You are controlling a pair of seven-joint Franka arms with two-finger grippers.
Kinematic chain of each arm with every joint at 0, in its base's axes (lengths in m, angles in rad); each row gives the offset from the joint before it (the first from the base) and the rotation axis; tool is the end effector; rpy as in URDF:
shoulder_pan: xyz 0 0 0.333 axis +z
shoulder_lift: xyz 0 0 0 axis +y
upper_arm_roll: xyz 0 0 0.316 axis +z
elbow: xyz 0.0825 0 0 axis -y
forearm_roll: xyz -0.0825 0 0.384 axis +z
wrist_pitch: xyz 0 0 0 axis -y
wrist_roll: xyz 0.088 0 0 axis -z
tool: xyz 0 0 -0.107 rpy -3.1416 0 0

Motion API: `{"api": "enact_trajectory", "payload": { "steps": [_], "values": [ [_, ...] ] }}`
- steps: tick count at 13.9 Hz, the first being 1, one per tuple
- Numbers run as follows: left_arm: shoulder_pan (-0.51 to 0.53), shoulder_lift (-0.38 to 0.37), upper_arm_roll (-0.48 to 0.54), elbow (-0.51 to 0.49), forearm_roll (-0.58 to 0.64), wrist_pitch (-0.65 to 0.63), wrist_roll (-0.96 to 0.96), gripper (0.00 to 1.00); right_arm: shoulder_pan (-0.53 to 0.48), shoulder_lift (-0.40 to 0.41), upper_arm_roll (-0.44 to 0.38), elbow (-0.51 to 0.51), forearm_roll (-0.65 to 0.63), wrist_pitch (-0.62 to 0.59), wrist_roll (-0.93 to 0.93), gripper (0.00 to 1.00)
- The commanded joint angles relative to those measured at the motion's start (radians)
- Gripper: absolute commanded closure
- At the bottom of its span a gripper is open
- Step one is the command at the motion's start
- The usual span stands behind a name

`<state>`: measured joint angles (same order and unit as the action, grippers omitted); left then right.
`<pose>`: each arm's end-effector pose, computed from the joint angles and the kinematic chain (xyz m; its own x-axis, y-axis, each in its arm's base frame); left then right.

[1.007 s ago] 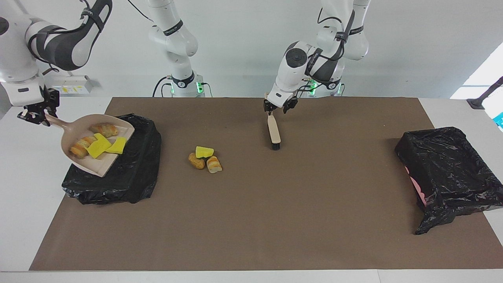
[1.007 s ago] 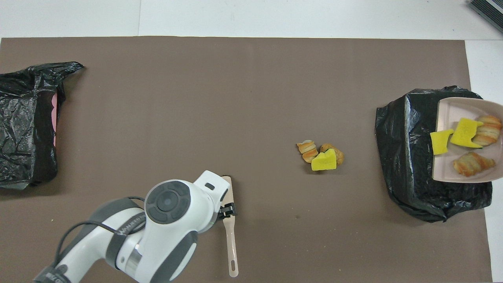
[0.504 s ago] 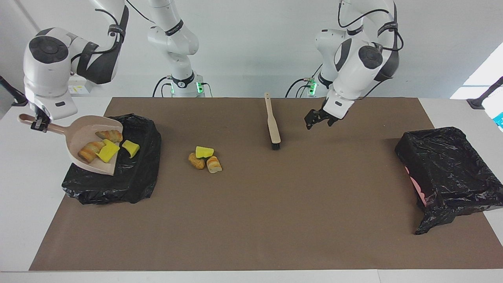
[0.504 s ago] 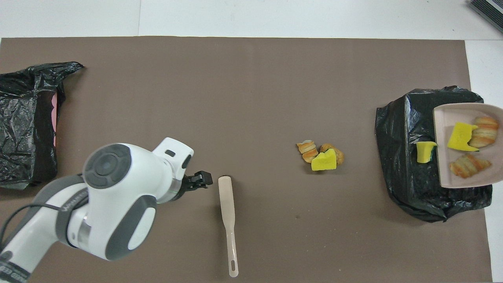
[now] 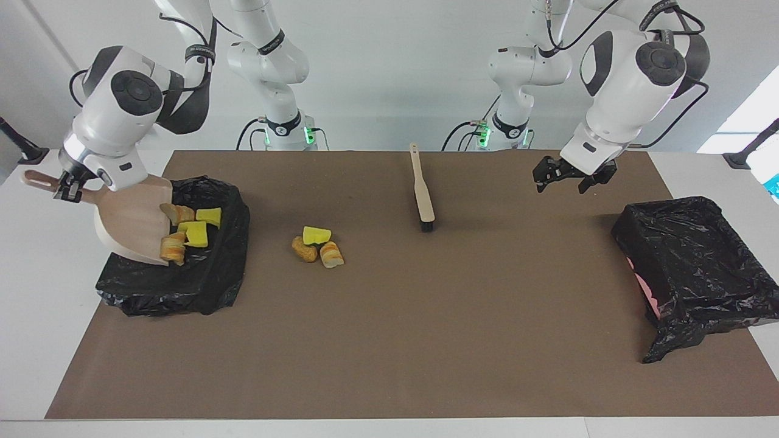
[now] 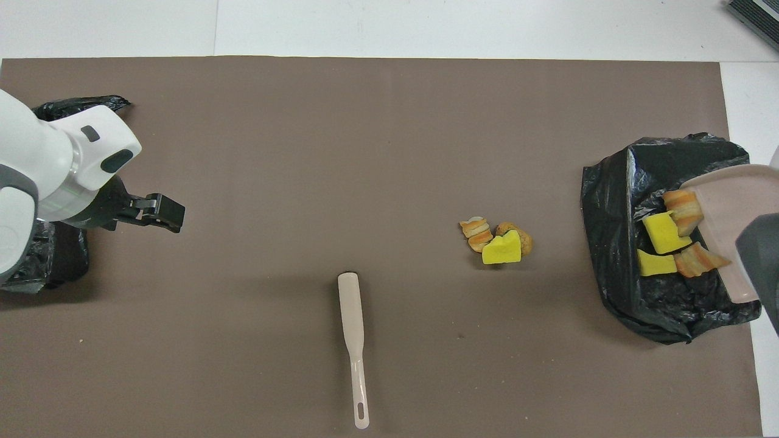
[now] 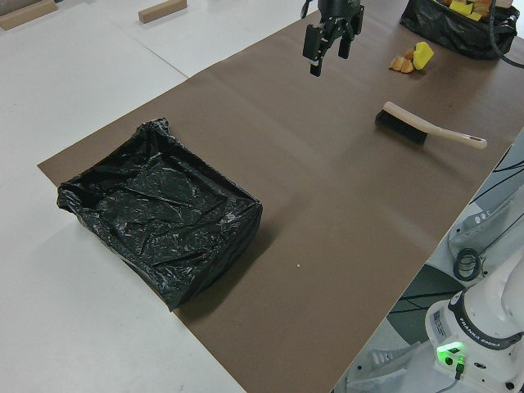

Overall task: Sweep and dump trash in bin
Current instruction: 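Tip the dustpan over the bag while the left gripper drops the brush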

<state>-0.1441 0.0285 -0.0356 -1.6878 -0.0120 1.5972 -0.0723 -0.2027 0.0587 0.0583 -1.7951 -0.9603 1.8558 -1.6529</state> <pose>0.5489 -0.1007 0.5558 0.9872 -0.1057 -0.1194 -0.1060 -0.9944 0.0043 0.5747 -0.1489 0.5406 -0.2241 0.5935 -0.7730 0.9746 0.1383 -0.1763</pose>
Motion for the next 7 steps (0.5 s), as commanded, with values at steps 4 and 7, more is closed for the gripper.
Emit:
{"api": "enact_trajectory", "payload": {
  "steps": [4,7],
  "values": [
    [0.017,0.016,-0.013,0.04,0.024,-0.022,0.014,0.0,0.115,-0.106,0.008,-0.001,-0.051,-0.208,0.094,1.0],
    [0.034,0.017,-0.013,0.04,0.024,-0.022,0.014,0.0,0.152,-0.149,0.015,0.0,-0.035,-0.311,0.151,1.0]
  ]
}}
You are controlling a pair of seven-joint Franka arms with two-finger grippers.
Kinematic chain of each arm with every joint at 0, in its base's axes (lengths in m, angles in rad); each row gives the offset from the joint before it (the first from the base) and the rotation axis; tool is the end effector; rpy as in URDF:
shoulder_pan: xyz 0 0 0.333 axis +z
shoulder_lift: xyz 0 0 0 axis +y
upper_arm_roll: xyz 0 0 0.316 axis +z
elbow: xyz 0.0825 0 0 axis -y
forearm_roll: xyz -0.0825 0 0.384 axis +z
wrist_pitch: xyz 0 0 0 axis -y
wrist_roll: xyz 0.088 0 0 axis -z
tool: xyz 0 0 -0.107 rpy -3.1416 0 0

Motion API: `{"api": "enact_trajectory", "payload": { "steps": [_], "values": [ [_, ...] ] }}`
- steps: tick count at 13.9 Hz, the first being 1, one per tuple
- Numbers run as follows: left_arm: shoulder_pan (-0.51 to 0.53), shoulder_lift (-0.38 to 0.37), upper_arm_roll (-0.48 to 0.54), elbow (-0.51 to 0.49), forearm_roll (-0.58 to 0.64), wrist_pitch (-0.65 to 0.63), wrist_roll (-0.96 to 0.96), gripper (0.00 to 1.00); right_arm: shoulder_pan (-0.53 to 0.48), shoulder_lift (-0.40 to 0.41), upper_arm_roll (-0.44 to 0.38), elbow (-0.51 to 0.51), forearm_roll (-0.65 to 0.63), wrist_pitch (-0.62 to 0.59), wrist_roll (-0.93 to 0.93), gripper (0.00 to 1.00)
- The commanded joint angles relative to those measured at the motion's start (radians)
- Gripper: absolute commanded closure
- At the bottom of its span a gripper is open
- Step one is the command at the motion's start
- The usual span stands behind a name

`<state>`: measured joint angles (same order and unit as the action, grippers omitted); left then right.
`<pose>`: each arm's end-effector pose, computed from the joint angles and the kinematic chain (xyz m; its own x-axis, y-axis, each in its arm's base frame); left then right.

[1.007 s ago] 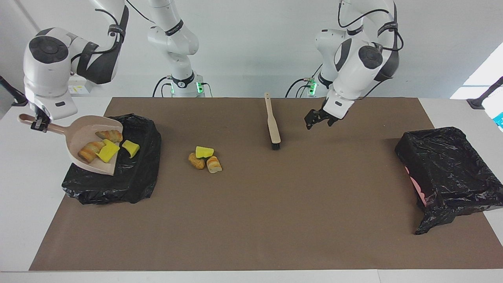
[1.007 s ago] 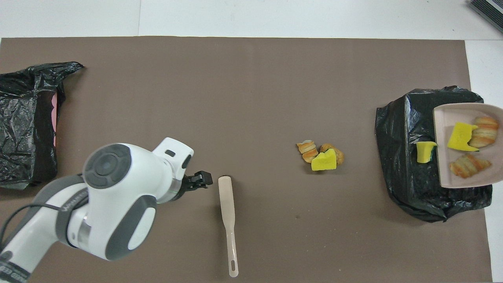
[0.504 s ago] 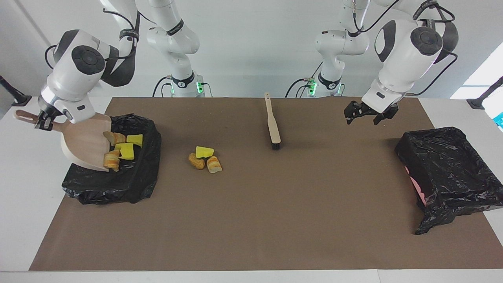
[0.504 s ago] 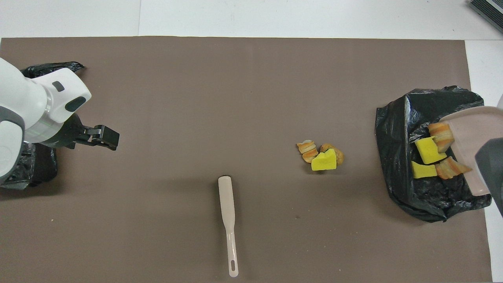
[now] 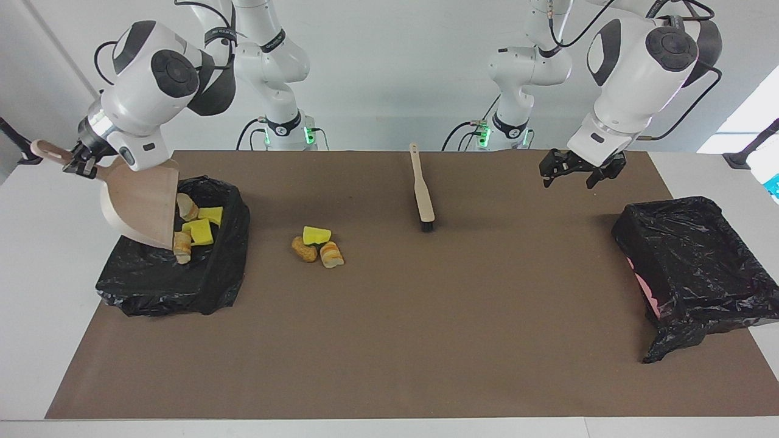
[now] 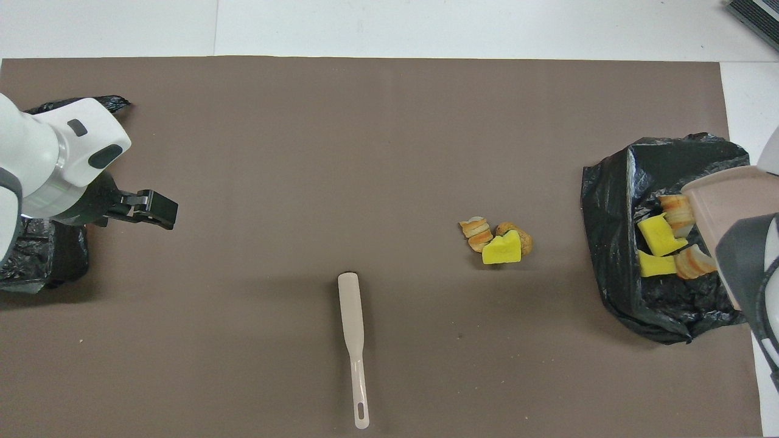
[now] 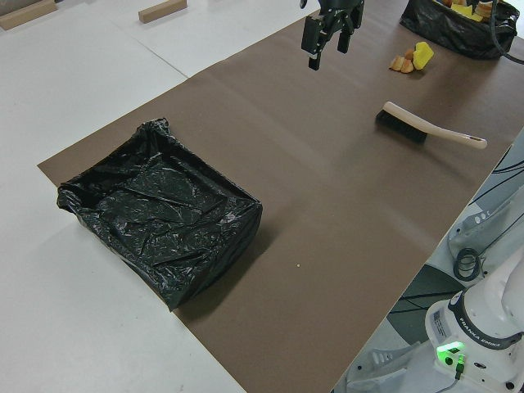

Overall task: Sweep and dump trash in bin
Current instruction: 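Tip the dustpan over the bag while the left gripper drops the brush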

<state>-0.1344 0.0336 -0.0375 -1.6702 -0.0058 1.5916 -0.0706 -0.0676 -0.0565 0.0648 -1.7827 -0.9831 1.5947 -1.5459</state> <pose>0.5518 -0.0961 0.5607 0.9886 -0.1000 -0.1122 -0.1008 -0.9949 -0.0009 0.5369 -0.0878 0.6040 -0.1026 0.5520 -0.8275 0.9926 0.0028 -0.1213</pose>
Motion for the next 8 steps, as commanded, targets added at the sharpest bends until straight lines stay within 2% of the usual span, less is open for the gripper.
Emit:
{"api": "enact_trajectory", "payload": {
  "steps": [1,4,6,8],
  "values": [
    [0.032,0.012,-0.012,0.024,0.018,-0.016,0.011,0.0,0.02,-0.049,0.01,-0.012,-0.006,-0.074,0.076,1.0],
    [0.053,0.012,-0.012,0.023,0.018,-0.016,0.012,0.0,0.026,-0.059,0.088,0.014,0.11,-0.227,0.304,1.0],
    [0.061,0.014,-0.012,0.024,0.018,-0.016,0.012,0.0,0.029,-0.069,0.165,0.017,0.182,-0.269,0.461,1.0],
    [0.061,0.012,-0.012,0.024,0.018,-0.016,0.012,0.0,0.031,-0.077,0.204,0.017,0.277,-0.286,0.609,1.0]
  ]
}}
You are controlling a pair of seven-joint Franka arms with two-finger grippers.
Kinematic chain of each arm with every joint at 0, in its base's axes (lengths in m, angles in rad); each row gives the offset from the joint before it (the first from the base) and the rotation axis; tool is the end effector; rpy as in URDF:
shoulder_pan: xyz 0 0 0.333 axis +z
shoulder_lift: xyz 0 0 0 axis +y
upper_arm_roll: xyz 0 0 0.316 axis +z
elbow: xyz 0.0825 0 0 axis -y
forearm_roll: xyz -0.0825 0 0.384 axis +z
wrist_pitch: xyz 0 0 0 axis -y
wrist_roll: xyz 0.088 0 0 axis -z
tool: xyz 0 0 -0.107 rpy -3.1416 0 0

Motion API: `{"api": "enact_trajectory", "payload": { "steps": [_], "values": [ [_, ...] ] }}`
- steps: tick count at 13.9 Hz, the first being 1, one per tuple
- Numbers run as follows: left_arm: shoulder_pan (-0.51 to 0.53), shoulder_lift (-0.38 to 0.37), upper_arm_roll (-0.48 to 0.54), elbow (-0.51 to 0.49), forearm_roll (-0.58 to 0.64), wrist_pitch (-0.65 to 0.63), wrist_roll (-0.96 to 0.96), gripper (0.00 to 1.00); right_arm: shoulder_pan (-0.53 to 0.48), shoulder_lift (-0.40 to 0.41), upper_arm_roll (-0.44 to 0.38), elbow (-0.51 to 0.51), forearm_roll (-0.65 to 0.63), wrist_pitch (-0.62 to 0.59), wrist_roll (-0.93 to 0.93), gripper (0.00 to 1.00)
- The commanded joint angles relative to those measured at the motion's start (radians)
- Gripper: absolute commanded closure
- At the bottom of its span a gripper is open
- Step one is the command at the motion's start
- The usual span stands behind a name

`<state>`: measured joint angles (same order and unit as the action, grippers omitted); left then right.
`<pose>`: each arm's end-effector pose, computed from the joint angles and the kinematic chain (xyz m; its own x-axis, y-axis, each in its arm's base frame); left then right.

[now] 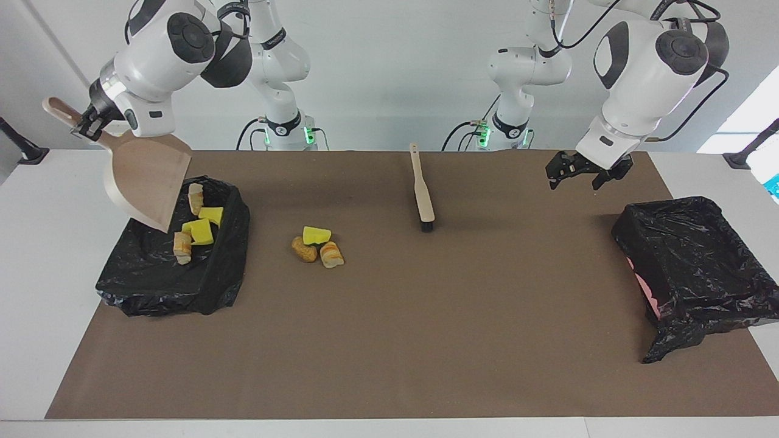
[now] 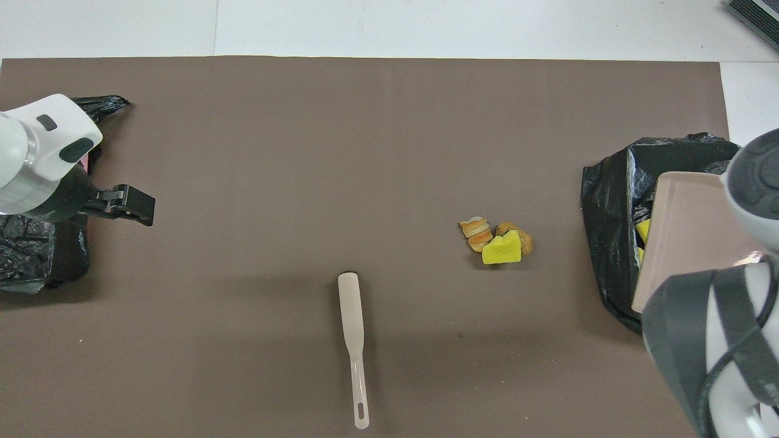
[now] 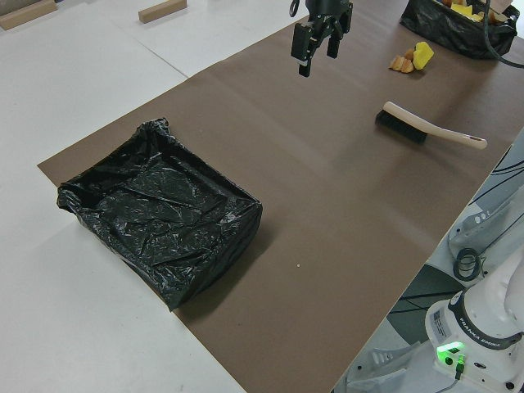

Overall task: Sweep and dump trash in bin
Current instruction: 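Tip the dustpan over the bag while the left gripper drops the brush, then lower the empty dustpan onto the table center with the right gripper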

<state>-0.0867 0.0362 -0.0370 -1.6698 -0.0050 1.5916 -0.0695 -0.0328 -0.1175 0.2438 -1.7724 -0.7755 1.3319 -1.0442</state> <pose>0.5564 -0.0694 0.5595 0.9920 -0.0534 -0.1143 -0.0539 -0.9985 -0.0016 0.4938 0.0237 0.6133 0.3101 0.5906 -0.7450 0.9396 -0.3096 0.1457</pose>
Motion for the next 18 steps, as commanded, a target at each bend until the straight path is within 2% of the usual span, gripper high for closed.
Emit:
{"api": "enact_trajectory", "payload": {
  "steps": [1,3,7,9,12,13,16,18],
  "values": [
    [0.013,0.011,-0.012,0.024,0.017,-0.016,0.011,0.0,-0.004,-0.019,0.031,0.007,0.138,-0.026,0.175,1.0],
    [0.012,0.011,-0.012,0.022,0.017,-0.016,0.011,0.0,-0.006,-0.019,0.031,0.007,0.31,-0.007,0.367,1.0],
    [0.013,0.011,-0.012,0.022,0.017,-0.016,0.011,0.0,0.013,0.004,0.057,0.011,0.495,0.091,0.648,1.0],
    [0.012,0.011,-0.012,0.022,0.017,-0.016,0.011,0.0,0.111,0.058,0.058,0.016,0.528,0.125,0.859,1.0],
    [0.013,0.011,-0.012,0.022,0.017,-0.016,0.011,0.0,0.221,0.233,0.058,0.124,0.553,0.174,1.282,1.0],
    [0.013,0.011,-0.012,0.022,0.017,-0.016,0.011,0.0,0.249,0.286,0.058,0.163,0.576,0.203,1.37,1.0],
    [0.013,0.011,-0.012,0.022,0.019,-0.016,0.011,0.0,0.272,0.407,0.058,0.235,0.625,0.375,1.512,1.0],
    [0.013,0.011,-0.012,0.022,0.017,-0.016,0.011,0.0,0.345,0.554,0.055,0.385,0.624,0.4,1.624,1.0]
  ]
}}
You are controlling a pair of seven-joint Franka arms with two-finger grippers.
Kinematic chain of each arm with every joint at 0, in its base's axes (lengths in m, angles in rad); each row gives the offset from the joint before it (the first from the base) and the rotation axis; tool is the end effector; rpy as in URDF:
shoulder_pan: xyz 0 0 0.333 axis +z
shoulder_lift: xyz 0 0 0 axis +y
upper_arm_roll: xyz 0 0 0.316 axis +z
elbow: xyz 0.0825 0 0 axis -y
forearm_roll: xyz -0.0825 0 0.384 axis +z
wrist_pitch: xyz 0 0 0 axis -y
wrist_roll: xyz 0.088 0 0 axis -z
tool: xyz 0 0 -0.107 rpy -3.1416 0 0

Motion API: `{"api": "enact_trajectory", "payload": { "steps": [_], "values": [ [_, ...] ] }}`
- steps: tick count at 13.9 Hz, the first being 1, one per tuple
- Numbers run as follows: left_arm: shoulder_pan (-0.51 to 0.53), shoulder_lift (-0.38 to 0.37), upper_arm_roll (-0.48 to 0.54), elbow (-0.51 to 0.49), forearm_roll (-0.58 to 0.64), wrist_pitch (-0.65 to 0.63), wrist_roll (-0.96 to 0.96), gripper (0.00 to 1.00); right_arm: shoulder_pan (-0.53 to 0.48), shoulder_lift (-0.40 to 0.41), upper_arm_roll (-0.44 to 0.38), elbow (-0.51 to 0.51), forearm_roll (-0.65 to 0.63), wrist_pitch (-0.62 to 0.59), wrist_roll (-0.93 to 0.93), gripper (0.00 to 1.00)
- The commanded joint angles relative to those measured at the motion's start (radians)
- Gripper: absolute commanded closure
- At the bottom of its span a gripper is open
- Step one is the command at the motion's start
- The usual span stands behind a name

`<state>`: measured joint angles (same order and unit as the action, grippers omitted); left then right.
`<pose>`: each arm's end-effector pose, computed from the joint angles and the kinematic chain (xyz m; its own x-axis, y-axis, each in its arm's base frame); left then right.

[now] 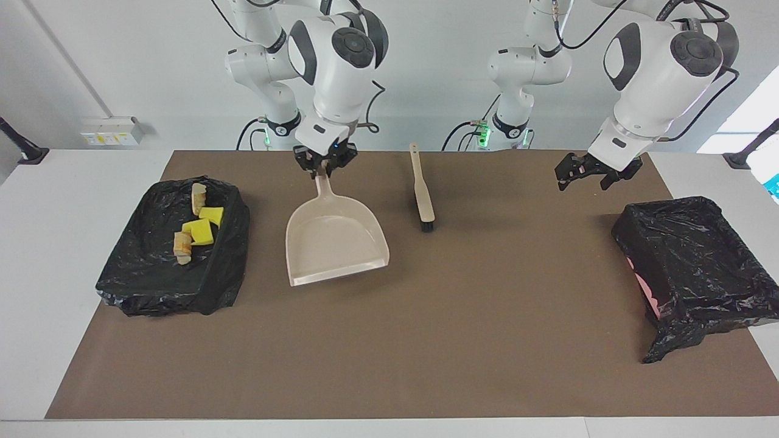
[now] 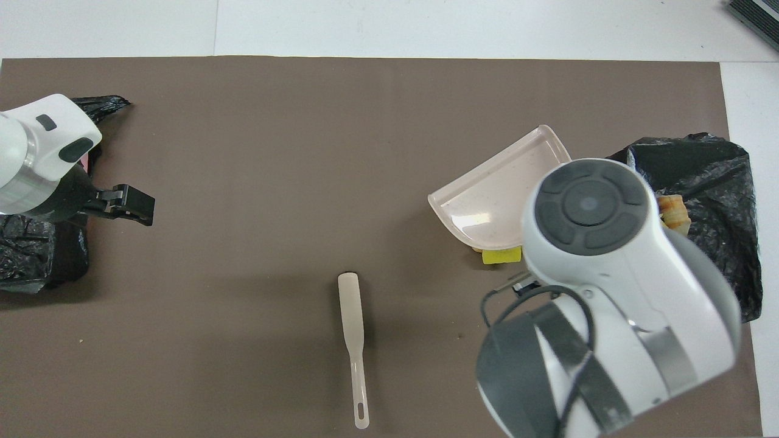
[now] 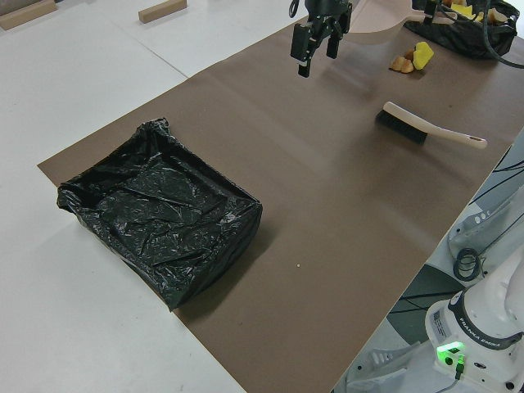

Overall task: Sweep and dump trash in bin
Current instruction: 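Lower the empty dustpan onto the table center with the right gripper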

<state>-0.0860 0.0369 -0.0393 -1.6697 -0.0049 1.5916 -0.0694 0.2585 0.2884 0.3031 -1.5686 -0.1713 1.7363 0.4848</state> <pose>0.5565 -0.0703 0.5591 0.9919 -0.0551 -0.1149 -0.0556 -0.9984 -0.0017 0.5548 0.3076 0.4738 0.9930 0.1030 -0.0579 0.1094 -0.9866 0.1208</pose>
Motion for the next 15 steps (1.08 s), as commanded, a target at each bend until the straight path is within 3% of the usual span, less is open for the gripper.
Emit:
{"api": "enact_trajectory", "payload": {
  "steps": [1,3,6,15],
  "values": [
    [0.012,0.011,-0.01,0.022,0.019,-0.016,0.011,0.0,0.085,0.214,-0.009,0.258,0.015,0.006,0.139,1.0],
    [0.012,0.011,-0.01,0.022,0.019,-0.016,0.011,0.0,0.152,0.322,-0.021,0.375,0.007,0.02,0.217,1.0],
    [0.012,0.011,-0.01,0.022,0.017,-0.016,0.011,0.0,0.203,0.376,-0.027,0.381,0.004,0.12,0.27,1.0],
    [0.012,0.011,-0.01,0.024,0.019,-0.018,0.013,0.0,0.189,0.403,-0.018,0.317,0.007,0.256,0.282,1.0]
  ]
}}
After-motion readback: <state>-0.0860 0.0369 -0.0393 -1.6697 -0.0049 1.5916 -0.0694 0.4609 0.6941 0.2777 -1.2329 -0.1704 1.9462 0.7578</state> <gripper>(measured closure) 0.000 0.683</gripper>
